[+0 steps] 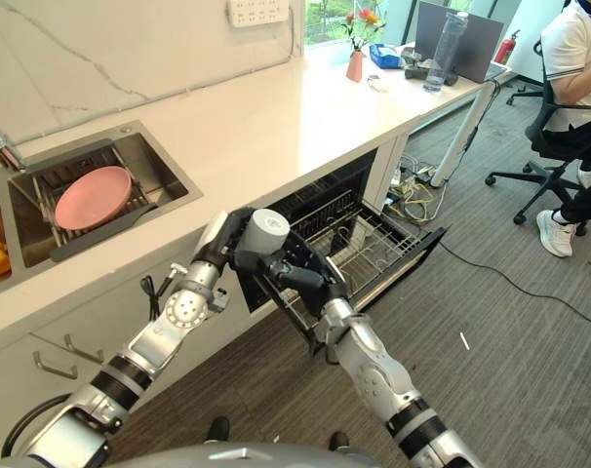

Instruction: Place the dishes in the dishwasher.

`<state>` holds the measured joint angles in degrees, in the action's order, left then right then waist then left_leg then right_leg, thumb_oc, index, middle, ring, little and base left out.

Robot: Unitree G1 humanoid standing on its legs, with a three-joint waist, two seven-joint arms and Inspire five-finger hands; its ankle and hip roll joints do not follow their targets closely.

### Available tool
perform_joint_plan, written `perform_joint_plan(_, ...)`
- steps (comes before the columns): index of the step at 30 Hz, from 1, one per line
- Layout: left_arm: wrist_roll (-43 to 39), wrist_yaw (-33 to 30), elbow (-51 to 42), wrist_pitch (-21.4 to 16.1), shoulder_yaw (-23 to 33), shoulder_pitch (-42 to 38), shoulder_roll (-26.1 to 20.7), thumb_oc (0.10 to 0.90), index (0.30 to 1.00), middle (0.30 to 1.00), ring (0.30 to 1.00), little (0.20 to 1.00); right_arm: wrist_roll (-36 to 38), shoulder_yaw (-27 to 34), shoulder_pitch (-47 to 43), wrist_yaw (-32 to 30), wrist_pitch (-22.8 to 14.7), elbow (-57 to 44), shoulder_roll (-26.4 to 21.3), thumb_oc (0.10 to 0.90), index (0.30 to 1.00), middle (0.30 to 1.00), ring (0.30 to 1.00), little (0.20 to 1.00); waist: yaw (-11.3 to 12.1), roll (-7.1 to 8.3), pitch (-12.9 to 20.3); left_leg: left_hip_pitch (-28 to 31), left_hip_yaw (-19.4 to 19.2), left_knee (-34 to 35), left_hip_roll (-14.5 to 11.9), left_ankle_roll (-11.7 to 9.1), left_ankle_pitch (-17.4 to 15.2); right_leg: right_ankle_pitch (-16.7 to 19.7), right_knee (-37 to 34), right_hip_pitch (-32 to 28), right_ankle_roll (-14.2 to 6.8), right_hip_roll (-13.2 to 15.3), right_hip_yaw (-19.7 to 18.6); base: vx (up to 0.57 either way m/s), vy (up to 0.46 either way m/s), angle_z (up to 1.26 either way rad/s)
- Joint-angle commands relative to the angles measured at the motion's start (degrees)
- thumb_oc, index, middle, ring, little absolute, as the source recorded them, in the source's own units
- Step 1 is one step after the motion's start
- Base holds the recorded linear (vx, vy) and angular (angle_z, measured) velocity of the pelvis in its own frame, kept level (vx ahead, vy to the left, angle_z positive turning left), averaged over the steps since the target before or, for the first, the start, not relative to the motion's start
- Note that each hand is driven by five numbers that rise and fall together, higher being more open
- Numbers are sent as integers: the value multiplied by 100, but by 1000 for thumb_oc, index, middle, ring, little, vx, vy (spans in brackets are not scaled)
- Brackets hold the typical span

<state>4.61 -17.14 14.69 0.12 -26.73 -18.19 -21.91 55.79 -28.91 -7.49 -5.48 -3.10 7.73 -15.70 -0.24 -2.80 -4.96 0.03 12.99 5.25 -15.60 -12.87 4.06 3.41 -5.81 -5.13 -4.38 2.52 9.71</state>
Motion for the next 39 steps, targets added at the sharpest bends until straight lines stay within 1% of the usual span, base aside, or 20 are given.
perform_joint_plan(1, 51, -270, 266, -492, -668, -1512, 472, 400, 300, 300, 300, 300, -187, -12, -995, 34, -448, -212, 563, 800, 900, 900, 900, 900, 161, -119, 157, 459, -208, -25, 284, 269, -540, -190, 81, 122, -499, 496, -44, 0, 0, 0)
perform_joint_plan(9, 41, -530, 735, -400, -969, -1789, 760, 400, 300, 300, 300, 300, 147, -260, -1312, -396, -606, 106, 1090, 800, 900, 900, 900, 900, 227, -90, 156, 415, -149, -25, 314, 290, -542, -171, 81, 117, -495, 503, -29, 0, 0, 0)
perform_joint_plan(17, 95, -632, 1010, -377, -1174, -1943, 891, 400, 300, 300, 300, 300, -14, -446, -1509, -624, -581, 260, 1190, 800, 900, 900, 900, 900, 261, -62, 132, 388, -127, -25, 355, 306, -547, -140, 81, 95, -485, 519, -27, 0, 0, 0)
perform_joint_plan(24, 134, -801, 1447, -317, -1374, -2235, 1098, 400, 300, 300, 300, 300, 347, -653, -1673, -807, -645, 547, 1532, 800, 900, 900, 900, 900, 251, -58, 123, 386, -89, -25, 393, 326, -551, -115, 81, 89, -475, 536, -48, 0, 0, 0)
perform_joint_plan(27, 182, -880, 1654, -279, -1547, -2365, 1257, 400, 300, 300, 300, 300, 826, -727, -1707, -913, -844, 682, 1802, 800, 900, 900, 900, 900, 242, -57, 105, 364, -69, -25, 415, 341, -543, -104, 81, 111, -473, 539, -45, 0, 0, 0)
perform_joint_plan(29, 182, -882, 1657, -281, -1549, -2367, 1258, 400, 300, 300, 300, 300, 827, -726, -1709, -912, -846, 684, 1803, 800, 900, 900, 900, 900, 243, -56, 105, 364, -68, -25, 415, 341, -543, -104, 81, 111, -473, 539, -45, 0, 0, 0)
perform_joint_plan(31, 236, -910, 1730, -266, -1630, -2426, 1336, 400, 300, 300, 300, 300, 1009, -740, -1646, -987, -954, 734, 1865, 800, 900, 900, 900, 900, 251, -51, 106, 358, -53, -25, 418, 343, -549, -108, 81, 112, -470, 535, -26, 0, 0, 0)
perform_joint_plan(33, 241, -912, 1750, -267, -1649, -2435, 1359, 400, 300, 300, 300, 300, 1012, -751, -1635, -1007, -965, 741, 1863, 800, 900, 900, 900, 900, 250, -52, 107, 358, -49, -25, 418, 343, -551, -105, 81, 110, -469, 537, -24, 0, 0, 0)
perform_joint_plan(39, 232, -937, 1838, -278, -1715, -2488, 1424, 400, 300, 300, 300, 300, 983, -860, -1619, -1085, -907, 814, 1850, 800, 900, 900, 900, 900, 242, -31, 98, 348, -52, -25, 426, 343, -554, -94, 81, 108, -463, 536, -32, 0, 0, 0)
